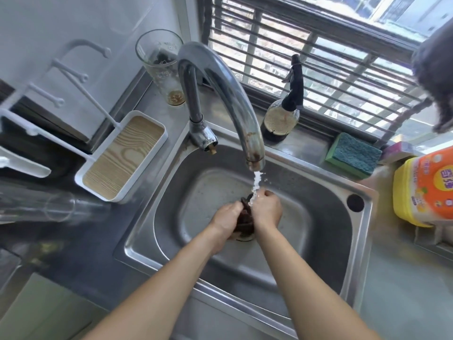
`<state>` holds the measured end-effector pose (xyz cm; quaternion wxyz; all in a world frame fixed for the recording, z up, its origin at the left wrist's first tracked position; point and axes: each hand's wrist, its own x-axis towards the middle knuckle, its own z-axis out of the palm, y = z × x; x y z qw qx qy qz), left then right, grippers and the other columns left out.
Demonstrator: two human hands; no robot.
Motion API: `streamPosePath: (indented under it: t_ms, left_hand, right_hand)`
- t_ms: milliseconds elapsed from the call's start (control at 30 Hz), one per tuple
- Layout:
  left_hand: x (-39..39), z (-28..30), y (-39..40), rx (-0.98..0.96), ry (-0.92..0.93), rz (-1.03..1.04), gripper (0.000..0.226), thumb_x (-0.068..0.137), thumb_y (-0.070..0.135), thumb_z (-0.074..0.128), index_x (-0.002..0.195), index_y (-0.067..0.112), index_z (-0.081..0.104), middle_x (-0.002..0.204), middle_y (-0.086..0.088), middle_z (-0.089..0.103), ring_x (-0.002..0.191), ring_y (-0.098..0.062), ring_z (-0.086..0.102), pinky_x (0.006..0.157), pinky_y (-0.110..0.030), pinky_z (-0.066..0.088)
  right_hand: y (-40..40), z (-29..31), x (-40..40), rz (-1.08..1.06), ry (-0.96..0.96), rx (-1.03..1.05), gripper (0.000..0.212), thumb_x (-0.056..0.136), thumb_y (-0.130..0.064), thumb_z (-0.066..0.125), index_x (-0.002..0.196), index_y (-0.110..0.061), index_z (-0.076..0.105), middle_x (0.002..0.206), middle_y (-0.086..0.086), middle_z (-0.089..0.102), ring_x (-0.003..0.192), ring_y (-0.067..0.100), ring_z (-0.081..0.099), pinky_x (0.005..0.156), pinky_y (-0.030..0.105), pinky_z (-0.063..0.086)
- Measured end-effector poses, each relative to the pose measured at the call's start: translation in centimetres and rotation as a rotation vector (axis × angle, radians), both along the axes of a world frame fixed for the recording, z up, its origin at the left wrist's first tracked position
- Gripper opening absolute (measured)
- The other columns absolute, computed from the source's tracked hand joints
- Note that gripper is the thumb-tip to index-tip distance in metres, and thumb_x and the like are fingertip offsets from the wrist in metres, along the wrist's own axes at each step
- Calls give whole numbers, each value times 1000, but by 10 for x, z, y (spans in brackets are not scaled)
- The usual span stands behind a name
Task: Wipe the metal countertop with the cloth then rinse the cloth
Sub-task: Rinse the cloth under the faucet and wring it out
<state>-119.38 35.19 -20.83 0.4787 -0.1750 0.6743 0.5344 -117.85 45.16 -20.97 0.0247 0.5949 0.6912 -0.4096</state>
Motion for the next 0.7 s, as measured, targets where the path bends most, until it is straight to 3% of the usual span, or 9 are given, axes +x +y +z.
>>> streamPosePath:
  t_ms: [33, 100, 200, 267, 367, 467, 533, 600, 700]
  left_hand:
    - [1, -1, 0, 28, -1, -1, 34, 103, 32, 47, 78, 17, 65, 66, 6, 70, 52, -2, 65, 42, -13, 44]
    - [-4, 1, -1, 76, -26, 30, 41, 104, 46, 46, 88, 19, 72, 74, 9, 77, 77, -7, 73, 60, -16, 55]
    - [-12, 8, -7, 116, -200, 88, 63, 89, 74, 53, 106, 18, 77, 101, -7, 80, 100, -27, 75, 91, -43, 59]
    - [-15, 3, -10, 113, -146, 68, 45, 89, 56, 68, 116, 20, 69, 112, -10, 75, 102, -31, 73, 85, -51, 61]
    - [-16, -4, -11, 63, 14, 69, 14, 99, 21, 65, 111, 15, 60, 116, -17, 68, 91, -31, 71, 53, -39, 61]
    - [-17, -11, -4, -34, 104, 116, 20, 103, 35, 56, 105, 17, 63, 110, -13, 72, 82, -24, 69, 46, -27, 52]
    - [-21, -4, 5, -51, 1, 234, 44, 100, 55, 50, 103, 15, 67, 100, -8, 75, 85, -24, 71, 64, -32, 58]
    - [-25, -2, 8, -67, -87, 342, 55, 95, 62, 54, 87, 11, 71, 80, -5, 75, 77, -23, 71, 77, -34, 58]
    - [-13, -2, 7, -56, -75, 309, 46, 82, 54, 69, 72, 9, 74, 66, -1, 75, 59, -17, 70, 54, -25, 52]
  right_hand:
    - [8, -3, 0, -72, -22, -43, 49, 105, -42, 38, 100, -9, 74, 116, 22, 71, 113, 42, 61, 81, 38, 38]
    - [9, -5, 4, -99, 18, -123, 56, 105, -49, 35, 111, -7, 72, 121, 20, 70, 119, 40, 60, 89, 37, 39]
    - [2, -4, 18, 22, 201, -373, 54, 99, -58, 48, 119, -12, 68, 120, 10, 72, 117, 31, 65, 107, 40, 46]
    - [3, -3, 28, 141, 249, -341, 40, 93, -53, 63, 107, -17, 68, 104, 2, 74, 102, 22, 70, 97, 44, 55]
    - [9, 1, 38, 203, 108, 74, 35, 87, -52, 71, 92, -17, 71, 85, -1, 74, 89, 23, 70, 79, 31, 52]
    - [3, 13, 43, 170, 26, 298, 41, 92, -54, 64, 87, -14, 71, 81, 9, 74, 84, 34, 70, 75, 38, 54]
    - [-25, 17, 45, 200, 145, 265, 38, 96, -50, 58, 81, -16, 63, 76, 6, 71, 76, 31, 67, 66, 36, 47]
    - [-62, 22, 47, 257, 300, 220, 35, 96, -49, 53, 75, -22, 50, 69, -2, 64, 68, 22, 60, 61, 33, 37]
    - [-55, 18, 33, 134, 268, 186, 37, 96, -46, 52, 72, -18, 55, 72, 4, 68, 73, 26, 61, 63, 33, 37]
